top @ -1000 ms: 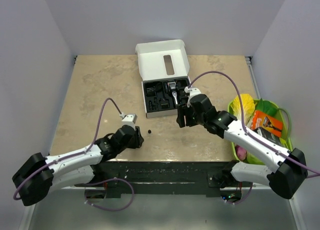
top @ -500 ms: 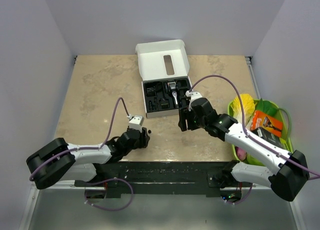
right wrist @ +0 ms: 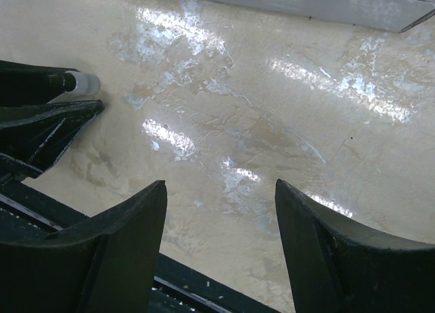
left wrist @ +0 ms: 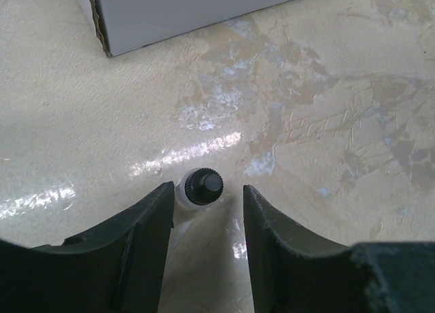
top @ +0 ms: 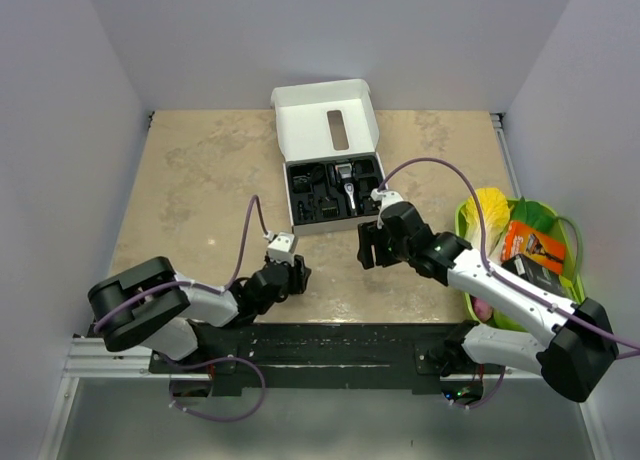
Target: Sort the hair-cutting tools
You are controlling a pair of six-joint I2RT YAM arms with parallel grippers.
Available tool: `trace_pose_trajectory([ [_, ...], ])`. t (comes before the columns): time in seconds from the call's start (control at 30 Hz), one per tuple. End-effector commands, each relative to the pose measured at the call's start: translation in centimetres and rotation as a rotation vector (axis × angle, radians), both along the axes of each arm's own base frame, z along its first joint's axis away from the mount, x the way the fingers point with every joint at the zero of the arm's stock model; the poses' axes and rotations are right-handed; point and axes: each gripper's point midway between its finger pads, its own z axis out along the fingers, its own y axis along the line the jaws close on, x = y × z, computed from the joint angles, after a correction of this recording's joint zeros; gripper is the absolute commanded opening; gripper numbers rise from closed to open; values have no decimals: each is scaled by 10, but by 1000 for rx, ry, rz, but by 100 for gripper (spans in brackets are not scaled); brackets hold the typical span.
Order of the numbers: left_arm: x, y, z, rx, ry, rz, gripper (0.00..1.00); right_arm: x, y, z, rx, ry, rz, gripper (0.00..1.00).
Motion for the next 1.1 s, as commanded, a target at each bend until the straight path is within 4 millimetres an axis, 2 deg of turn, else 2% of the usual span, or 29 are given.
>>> trace_pose_trajectory([
  [0.0,-6,14,-25,101,27,26,50,0,6,0,33,-8,-1,68],
  [0.2,-3,23,-30,152,23,93,49,-1,8,-6,39,0,6,68],
  [0.47,3,32,-34,207,14,166,39,-4,11,-12,50,11,19,68],
  [0.6,3,33,-35,215,20,176,32,-5,11,-13,53,14,19,68],
  [0.73,4,25,-30,213,28,169,12,-6,12,-13,56,14,24,68],
  [0.8,2,25,-30,239,49,168,8,-6,12,-12,56,13,25,68],
  [0.87,3,10,-13,208,46,159,6,-6,13,-12,59,11,26,68],
  [0.9,-1,13,-14,248,68,155,6,-6,13,-13,55,10,29,68],
  [0.93,4,-2,6,208,58,152,6,-5,13,-12,55,9,28,68],
  [0.97,4,-8,13,206,71,137,6,-5,14,-13,54,12,32,68],
  [1.0,0,-2,13,263,103,133,7,-5,15,-12,58,9,36,68],
  [1.03,5,-17,37,230,95,127,7,-3,15,-12,58,5,35,68],
  [1.07,5,-23,46,230,106,106,7,-3,16,-14,56,10,36,68],
])
